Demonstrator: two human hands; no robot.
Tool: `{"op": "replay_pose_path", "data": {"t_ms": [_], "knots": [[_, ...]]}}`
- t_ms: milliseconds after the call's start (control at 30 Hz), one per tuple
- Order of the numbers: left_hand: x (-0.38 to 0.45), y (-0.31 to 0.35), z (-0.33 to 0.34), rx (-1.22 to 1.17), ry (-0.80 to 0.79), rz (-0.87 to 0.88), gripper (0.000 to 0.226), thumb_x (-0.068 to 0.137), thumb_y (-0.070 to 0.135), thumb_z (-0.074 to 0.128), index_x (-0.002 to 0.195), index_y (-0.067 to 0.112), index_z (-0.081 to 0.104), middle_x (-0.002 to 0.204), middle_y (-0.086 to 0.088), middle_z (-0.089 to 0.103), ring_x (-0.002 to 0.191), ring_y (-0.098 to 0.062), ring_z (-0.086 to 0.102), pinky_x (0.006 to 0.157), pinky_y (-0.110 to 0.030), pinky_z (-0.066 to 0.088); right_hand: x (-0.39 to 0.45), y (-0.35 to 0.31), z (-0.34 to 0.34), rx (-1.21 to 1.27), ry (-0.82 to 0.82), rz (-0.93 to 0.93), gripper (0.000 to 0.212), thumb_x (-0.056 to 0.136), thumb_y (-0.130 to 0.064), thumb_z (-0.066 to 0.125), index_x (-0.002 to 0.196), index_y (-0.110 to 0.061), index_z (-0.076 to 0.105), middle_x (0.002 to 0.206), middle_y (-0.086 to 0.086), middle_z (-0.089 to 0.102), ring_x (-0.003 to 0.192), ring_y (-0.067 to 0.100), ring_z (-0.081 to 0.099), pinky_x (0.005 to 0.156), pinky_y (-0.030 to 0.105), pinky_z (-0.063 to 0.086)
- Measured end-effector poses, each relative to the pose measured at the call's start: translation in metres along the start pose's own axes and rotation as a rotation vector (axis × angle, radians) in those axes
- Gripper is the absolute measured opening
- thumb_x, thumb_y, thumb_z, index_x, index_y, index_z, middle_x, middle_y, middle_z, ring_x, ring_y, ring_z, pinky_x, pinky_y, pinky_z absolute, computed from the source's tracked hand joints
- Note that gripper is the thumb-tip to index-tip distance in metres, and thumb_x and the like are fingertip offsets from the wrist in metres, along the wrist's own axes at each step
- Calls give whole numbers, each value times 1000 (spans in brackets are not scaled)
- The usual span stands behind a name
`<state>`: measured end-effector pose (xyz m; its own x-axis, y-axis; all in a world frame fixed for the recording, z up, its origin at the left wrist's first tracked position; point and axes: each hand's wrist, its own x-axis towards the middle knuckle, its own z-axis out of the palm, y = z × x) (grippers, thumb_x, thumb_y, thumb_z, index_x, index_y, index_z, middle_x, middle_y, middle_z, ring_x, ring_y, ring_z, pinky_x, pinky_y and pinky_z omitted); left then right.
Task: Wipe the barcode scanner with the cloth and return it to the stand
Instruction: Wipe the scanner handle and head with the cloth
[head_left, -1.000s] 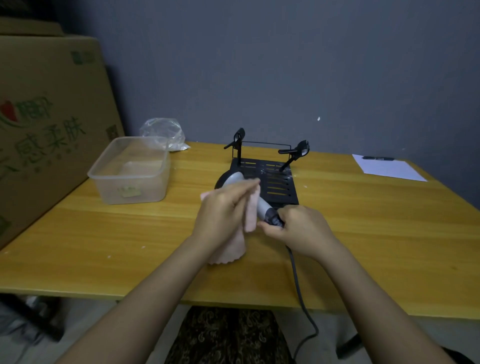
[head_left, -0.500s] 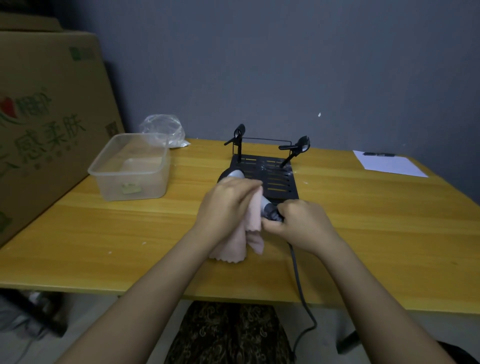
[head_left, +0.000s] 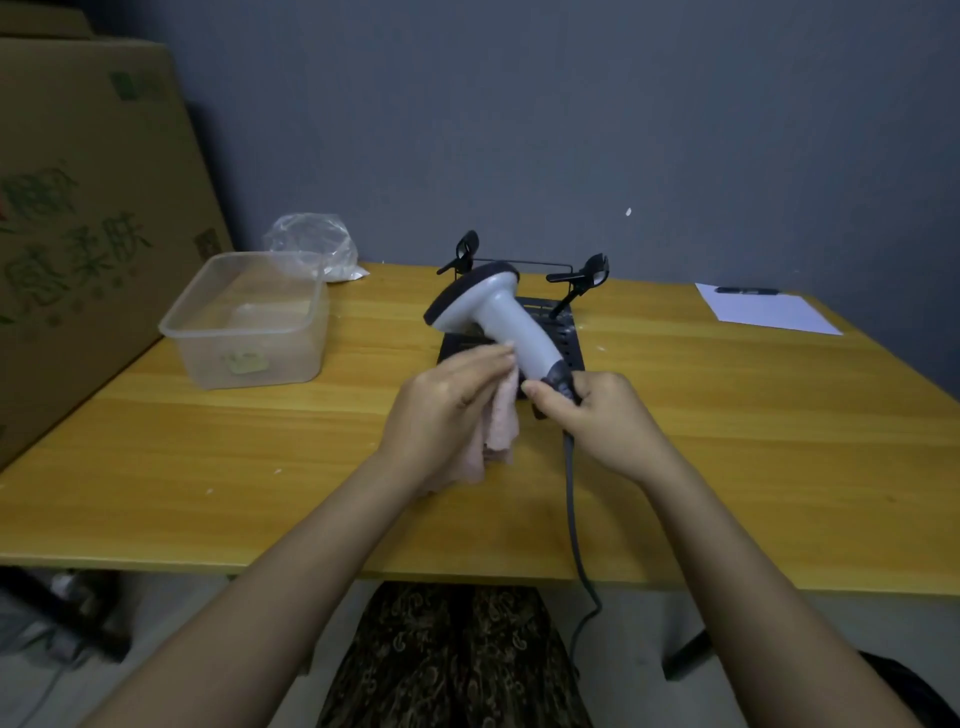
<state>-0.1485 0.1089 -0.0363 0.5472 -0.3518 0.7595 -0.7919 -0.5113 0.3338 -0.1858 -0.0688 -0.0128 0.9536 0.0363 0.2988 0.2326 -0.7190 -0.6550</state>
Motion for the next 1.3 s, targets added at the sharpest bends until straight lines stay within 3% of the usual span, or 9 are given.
{"op": "replay_pose_path", "data": {"t_ms": [167, 333, 567, 767, 900, 1033, 1100, 1167, 1300], "knots": [[-3, 0, 0, -99, -80, -179, 25, 88, 20, 60, 109, 12, 70, 110, -3, 71, 102, -6, 61, 92, -17, 48, 0, -4, -2, 112, 21, -39, 48, 90, -34, 59, 54, -10, 38, 47, 3, 31, 42, 10, 29, 43, 23, 17], [17, 17, -18, -443, -38, -654, 19, 90, 31, 58, 98, 22, 73, 99, 7, 73, 89, 0, 64, 81, -19, 51, -1, 2, 3, 142, 85, -3, 50, 89, -34, 61, 50, -17, 33, 45, -3, 30, 40, 9, 29, 44, 25, 20], [44, 28, -28, -768, -182, -1081, 39, 85, 41, 62, 102, 7, 69, 101, -7, 73, 94, -14, 69, 80, -27, 56, -4, -16, 15, -342, 133, -68, 52, 85, -52, 56, 51, -20, 31, 50, -5, 36, 45, 10, 35, 42, 29, 20], [40, 24, -24, -876, -96, -1145, 40, 78, 31, 73, 102, -1, 66, 87, -11, 72, 72, -14, 68, 59, -19, 58, -5, -28, 26, -660, 236, -188, 59, 75, -64, 60, 50, -16, 37, 48, -4, 37, 43, 18, 42, 42, 20, 11], [26, 10, -30, -936, -48, -1109, 24, 82, 27, 69, 94, 7, 69, 90, -10, 71, 84, -16, 68, 77, -23, 58, -1, -22, 2, -244, 89, 75, 79, 79, -76, 21, 58, -8, 54, 58, 8, 57, 56, 24, 53, 51, 30, 32], [12, -6, -44, -1012, -81, -1065, 23, 88, 25, 61, 100, 6, 67, 95, -9, 69, 89, -15, 66, 79, -21, 58, 6, 14, 6, -162, -84, -73, 20, 92, -37, 53, 100, -25, 66, 109, 1, 61, 107, 22, 54, 84, 34, 44], [10, -9, -47, -1049, -98, -1071, 24, 89, 24, 59, 102, 5, 66, 99, -10, 68, 93, -19, 65, 87, -28, 55, 8, 22, 23, -180, -365, -61, 37, 88, -40, 58, 125, -34, 57, 137, -3, 45, 131, 20, 31, 105, 41, 29], [9, -8, -49, -1101, -102, -1077, 22, 90, 23, 57, 102, 5, 64, 97, -8, 67, 91, -20, 66, 91, -33, 53, 8, 25, 44, -271, -416, -51, 40, 85, -45, 61, 122, -29, 60, 136, -2, 47, 128, 23, 32, 104, 43, 31], [5, -8, -55, -1324, -86, -1086, 31, 93, 19, 52, 117, 0, 55, 100, -10, 62, 86, -20, 66, 79, -31, 58, 9, 22, 65, -63, -269, -11, 23, 78, -29, 71, 71, -20, 51, 84, 1, 50, 75, 15, 48, 63, 30, 39]]}}
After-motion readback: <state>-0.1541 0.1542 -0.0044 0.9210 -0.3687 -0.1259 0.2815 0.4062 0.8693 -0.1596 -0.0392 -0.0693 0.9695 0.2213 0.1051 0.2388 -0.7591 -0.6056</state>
